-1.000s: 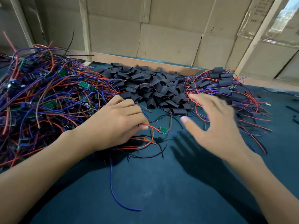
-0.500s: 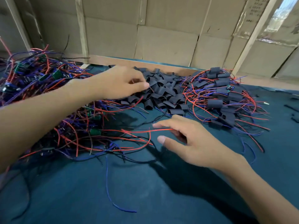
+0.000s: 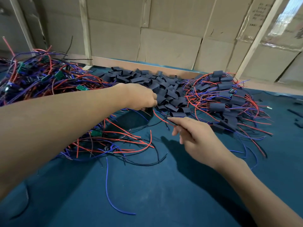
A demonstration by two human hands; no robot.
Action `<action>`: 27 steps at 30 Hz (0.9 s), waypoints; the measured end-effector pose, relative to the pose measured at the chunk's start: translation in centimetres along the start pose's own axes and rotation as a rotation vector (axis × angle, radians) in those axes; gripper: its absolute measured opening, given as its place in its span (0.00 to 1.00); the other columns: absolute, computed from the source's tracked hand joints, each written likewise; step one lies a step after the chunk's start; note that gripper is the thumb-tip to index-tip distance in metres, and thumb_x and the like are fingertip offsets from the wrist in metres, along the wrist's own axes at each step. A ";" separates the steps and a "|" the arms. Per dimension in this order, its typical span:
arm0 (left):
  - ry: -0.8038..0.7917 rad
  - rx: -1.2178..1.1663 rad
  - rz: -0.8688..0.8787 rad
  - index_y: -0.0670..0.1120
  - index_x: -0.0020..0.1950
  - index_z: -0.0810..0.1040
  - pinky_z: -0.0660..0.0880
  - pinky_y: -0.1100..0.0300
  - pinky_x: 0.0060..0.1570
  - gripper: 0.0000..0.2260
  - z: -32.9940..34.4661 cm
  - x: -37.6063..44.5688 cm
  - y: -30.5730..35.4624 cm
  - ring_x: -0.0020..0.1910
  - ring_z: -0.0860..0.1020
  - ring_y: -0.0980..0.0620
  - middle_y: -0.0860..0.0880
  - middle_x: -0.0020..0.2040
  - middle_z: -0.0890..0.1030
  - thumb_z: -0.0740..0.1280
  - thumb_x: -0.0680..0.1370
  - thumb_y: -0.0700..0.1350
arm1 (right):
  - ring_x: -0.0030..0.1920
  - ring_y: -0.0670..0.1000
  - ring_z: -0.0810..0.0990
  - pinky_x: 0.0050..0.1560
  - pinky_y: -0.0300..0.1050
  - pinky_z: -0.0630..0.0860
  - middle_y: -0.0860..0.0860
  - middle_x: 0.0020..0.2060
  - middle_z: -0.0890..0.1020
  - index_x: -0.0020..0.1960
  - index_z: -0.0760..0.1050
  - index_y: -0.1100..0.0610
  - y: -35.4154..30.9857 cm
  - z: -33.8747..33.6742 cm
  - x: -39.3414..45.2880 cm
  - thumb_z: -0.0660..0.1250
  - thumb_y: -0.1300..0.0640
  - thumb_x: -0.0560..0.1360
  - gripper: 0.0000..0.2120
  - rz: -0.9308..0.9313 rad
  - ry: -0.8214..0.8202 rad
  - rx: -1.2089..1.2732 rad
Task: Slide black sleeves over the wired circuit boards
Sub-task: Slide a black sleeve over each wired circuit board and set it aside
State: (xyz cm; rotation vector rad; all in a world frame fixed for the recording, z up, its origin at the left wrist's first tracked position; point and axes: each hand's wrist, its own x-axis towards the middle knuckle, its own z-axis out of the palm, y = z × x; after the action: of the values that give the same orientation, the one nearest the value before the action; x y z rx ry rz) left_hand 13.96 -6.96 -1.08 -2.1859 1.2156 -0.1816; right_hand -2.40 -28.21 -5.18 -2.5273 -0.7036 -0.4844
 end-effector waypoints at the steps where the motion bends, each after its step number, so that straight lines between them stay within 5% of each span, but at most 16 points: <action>1: 0.037 -0.042 -0.044 0.43 0.67 0.72 0.74 0.49 0.52 0.14 -0.2 -0.2 0.1 0.60 0.74 0.42 0.45 0.61 0.74 0.62 0.82 0.43 | 0.42 0.34 0.74 0.48 0.24 0.64 0.49 0.43 0.80 0.64 0.79 0.62 -0.1 0.1 0.0 0.61 0.73 0.78 0.18 0.016 0.013 0.016; 4: 0.218 -0.347 -0.229 0.45 0.67 0.74 0.71 0.49 0.61 0.17 -1.0 -1.6 1.1 0.61 0.74 0.44 0.45 0.60 0.77 0.65 0.81 0.51 | 0.40 0.44 0.73 0.45 0.27 0.65 0.49 0.37 0.76 0.59 0.83 0.57 -0.5 0.2 0.2 0.67 0.60 0.81 0.09 0.080 0.104 0.052; 7: 0.432 -0.735 -0.412 0.46 0.63 0.79 0.75 0.53 0.56 0.17 -1.2 -4.5 3.4 0.54 0.79 0.46 0.47 0.54 0.82 0.70 0.78 0.54 | 0.36 0.44 0.72 0.39 0.32 0.64 0.46 0.32 0.72 0.46 0.83 0.53 -0.8 -0.2 0.3 0.68 0.56 0.81 0.07 0.135 0.245 0.129; 13: 0.752 -0.887 -0.498 0.47 0.60 0.82 0.70 0.73 0.50 0.18 -0.1 -10.7 8.2 0.48 0.75 0.65 0.54 0.53 0.83 0.72 0.75 0.56 | 0.25 0.42 0.61 0.29 0.31 0.58 0.41 0.23 0.64 0.44 0.82 0.53 -2.0 -1.0 0.3 0.61 0.47 0.83 0.16 0.182 0.217 0.427; 16: 0.794 -0.874 -0.498 0.47 0.64 0.81 0.70 0.70 0.56 0.20 -0.3 -11.7 9.5 0.51 0.71 0.69 0.54 0.57 0.82 0.71 0.76 0.56 | 0.26 0.43 0.61 0.30 0.34 0.59 0.44 0.24 0.63 0.38 0.78 0.54 -2.4 -1.1 0.1 0.63 0.45 0.83 0.19 0.119 0.113 0.479; 19: 0.850 -0.870 -0.457 0.44 0.63 0.81 0.72 0.67 0.56 0.20 -0.8 -11.6 10.2 0.50 0.73 0.65 0.51 0.56 0.82 0.72 0.75 0.54 | 0.28 0.44 0.64 0.32 0.38 0.61 0.50 0.27 0.66 0.35 0.78 0.53 -2.7 -0.9 -0.3 0.63 0.43 0.80 0.19 0.076 0.025 0.487; 22: 0.870 -0.819 -0.409 0.42 0.62 0.82 0.75 0.62 0.55 0.20 -0.9 -11.6 10.5 0.52 0.79 0.54 0.48 0.54 0.83 0.74 0.75 0.53 | 0.30 0.44 0.66 0.35 0.35 0.62 0.44 0.29 0.71 0.36 0.80 0.53 -2.9 -0.6 -0.4 0.65 0.49 0.81 0.17 0.047 -0.036 0.459; 27: 0.905 -0.733 -0.372 0.41 0.62 0.82 0.78 0.52 0.55 0.19 -1.0 -12.0 10.4 0.52 0.81 0.47 0.46 0.53 0.83 0.75 0.76 0.50 | 0.27 0.46 0.62 0.31 0.38 0.59 0.45 0.25 0.64 0.34 0.78 0.52 -2.8 -0.1 -0.6 0.64 0.49 0.81 0.19 0.103 -0.040 0.497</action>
State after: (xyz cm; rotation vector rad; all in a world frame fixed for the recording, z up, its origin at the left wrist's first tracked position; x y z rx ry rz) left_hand -0.72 -1.65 -4.23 -3.1189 1.4495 -1.1333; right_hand -4.48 -26.45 -4.40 -2.0953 -0.6140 -0.1909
